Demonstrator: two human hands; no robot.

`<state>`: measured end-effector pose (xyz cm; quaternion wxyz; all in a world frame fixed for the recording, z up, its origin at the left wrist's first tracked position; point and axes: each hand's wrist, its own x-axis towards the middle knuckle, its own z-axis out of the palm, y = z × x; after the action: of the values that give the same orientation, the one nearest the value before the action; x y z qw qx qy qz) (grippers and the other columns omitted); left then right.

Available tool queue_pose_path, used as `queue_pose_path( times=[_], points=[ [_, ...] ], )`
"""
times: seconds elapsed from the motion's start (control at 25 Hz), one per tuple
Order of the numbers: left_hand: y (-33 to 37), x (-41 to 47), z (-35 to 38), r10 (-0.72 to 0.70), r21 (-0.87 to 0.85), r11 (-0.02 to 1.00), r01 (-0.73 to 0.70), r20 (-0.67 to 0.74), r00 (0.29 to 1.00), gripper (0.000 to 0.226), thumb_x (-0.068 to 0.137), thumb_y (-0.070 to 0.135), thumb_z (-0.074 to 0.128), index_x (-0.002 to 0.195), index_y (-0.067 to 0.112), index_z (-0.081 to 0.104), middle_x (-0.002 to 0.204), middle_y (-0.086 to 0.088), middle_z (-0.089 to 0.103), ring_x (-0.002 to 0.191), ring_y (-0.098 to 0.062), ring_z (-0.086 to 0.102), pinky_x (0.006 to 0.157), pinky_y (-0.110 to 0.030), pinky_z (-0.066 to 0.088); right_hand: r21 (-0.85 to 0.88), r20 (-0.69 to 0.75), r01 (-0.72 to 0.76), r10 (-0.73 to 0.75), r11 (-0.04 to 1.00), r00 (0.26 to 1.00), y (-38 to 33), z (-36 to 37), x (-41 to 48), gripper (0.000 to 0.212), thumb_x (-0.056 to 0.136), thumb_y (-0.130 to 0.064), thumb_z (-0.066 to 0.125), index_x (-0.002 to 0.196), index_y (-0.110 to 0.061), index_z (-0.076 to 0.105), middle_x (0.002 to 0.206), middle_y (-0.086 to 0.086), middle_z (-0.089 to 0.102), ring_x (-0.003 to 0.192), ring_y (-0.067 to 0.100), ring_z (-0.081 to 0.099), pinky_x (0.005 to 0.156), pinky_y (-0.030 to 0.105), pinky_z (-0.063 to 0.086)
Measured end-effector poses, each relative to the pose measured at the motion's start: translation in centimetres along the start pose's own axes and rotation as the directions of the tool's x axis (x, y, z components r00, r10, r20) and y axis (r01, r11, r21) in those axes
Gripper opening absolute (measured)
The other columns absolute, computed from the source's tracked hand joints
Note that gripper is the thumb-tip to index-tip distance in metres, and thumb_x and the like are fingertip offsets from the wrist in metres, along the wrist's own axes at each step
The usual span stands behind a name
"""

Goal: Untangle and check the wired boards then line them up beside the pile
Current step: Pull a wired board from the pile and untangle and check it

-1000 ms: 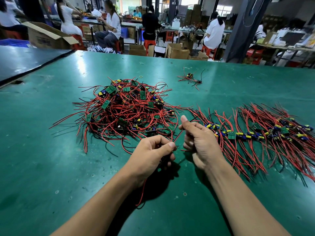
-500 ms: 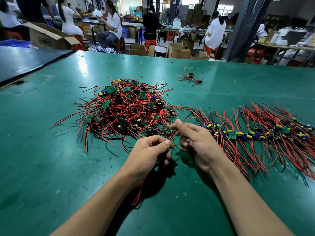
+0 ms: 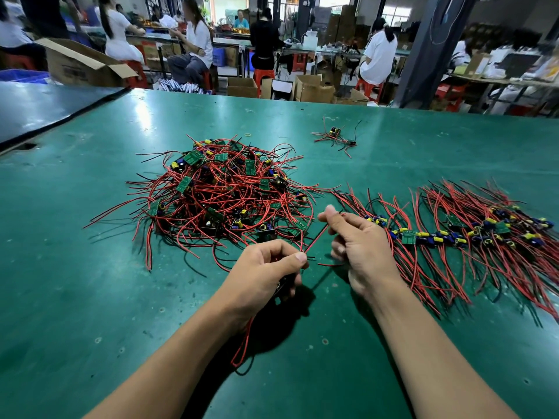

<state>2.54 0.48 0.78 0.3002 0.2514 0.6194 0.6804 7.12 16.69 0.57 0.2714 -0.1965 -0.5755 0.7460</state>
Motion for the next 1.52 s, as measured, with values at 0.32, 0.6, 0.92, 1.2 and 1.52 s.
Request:
queue_pose_path(
  times=[0.32, 0.6, 0.92, 1.2, 1.52],
  points=[
    [-0.2, 0.0, 0.0, 0.027, 0.013, 1.000, -0.028, 0.049, 0.998, 0.017, 0.092, 0.010, 0.062, 0.076, 0.007, 0.063, 0.055, -0.005, 0.058, 0.043, -0.013, 0.049, 0.044, -0.017, 0.039, 0.232, 0.004, -0.274, 0.280, 0.933, 0.960, -1.4, -0.2, 0.3, 0.049, 0.093, -0.034, 0.065, 0.048, -0.015, 0.058, 0.046, -0.003, 0.033, 0.029, 0.005, 0.019, 0.032, 0.018, 0.020],
    [-0.5, 0.1, -0.1, 0.035, 0.021, 0.999, -0.034, -0.022, 0.999, 0.016, 0.091, 0.011, 0.064, 0.076, 0.004, 0.063, 0.055, -0.005, 0.060, 0.044, -0.016, 0.051, 0.047, -0.020, 0.042, 0.136, -0.017, -0.213, 0.217, 0.968, 0.976, -0.9, 0.0, 0.1, 0.042, 0.094, -0.044, 0.062, 0.073, -0.008, 0.066, 0.057, -0.006, 0.041, 0.034, 0.004, 0.026, 0.033, 0.017, 0.022],
    [-0.2, 0.1, 0.2, -0.011, -0.063, 0.998, 0.005, -0.088, 0.996, 0.023, 0.093, 0.012, 0.061, 0.071, 0.011, 0.065, 0.056, -0.006, 0.060, 0.045, -0.015, 0.051, 0.046, -0.019, 0.044, -0.117, 0.244, -0.215, 0.238, 0.970, 0.940, 0.2, 1.1, -1.1, 0.037, 0.079, -0.051, 0.072, 0.087, -0.016, 0.079, 0.051, -0.004, 0.040, 0.041, 0.009, 0.035, 0.047, 0.021, 0.034],
    [-0.1, 0.0, 0.0, -0.008, -0.004, 1.000, 0.008, -0.010, 1.000, 0.016, 0.091, 0.010, 0.063, 0.076, 0.004, 0.061, 0.055, -0.005, 0.060, 0.045, -0.015, 0.050, 0.047, -0.019, 0.043, -0.027, 0.001, -0.176, 0.176, 0.984, 0.984, -0.4, 0.0, 0.0, 0.037, 0.099, -0.033, 0.061, 0.075, -0.011, 0.078, 0.064, -0.004, 0.045, 0.040, 0.005, 0.030, 0.038, 0.018, 0.025],
    [-0.1, -0.2, 0.2, 0.002, 0.012, 1.000, -0.003, 0.018, 1.000, 0.011, 0.091, 0.013, 0.065, 0.085, 0.005, 0.070, 0.069, -0.009, 0.066, 0.047, -0.017, 0.053, 0.045, -0.020, 0.040, 0.479, 0.263, -0.507, 0.433, 0.717, 0.862, -2.7, -0.9, 0.2, 0.053, 0.103, -0.028, 0.049, 0.056, -0.011, 0.064, 0.058, -0.006, 0.040, 0.033, 0.005, 0.024, 0.035, 0.016, 0.016]
  ],
)
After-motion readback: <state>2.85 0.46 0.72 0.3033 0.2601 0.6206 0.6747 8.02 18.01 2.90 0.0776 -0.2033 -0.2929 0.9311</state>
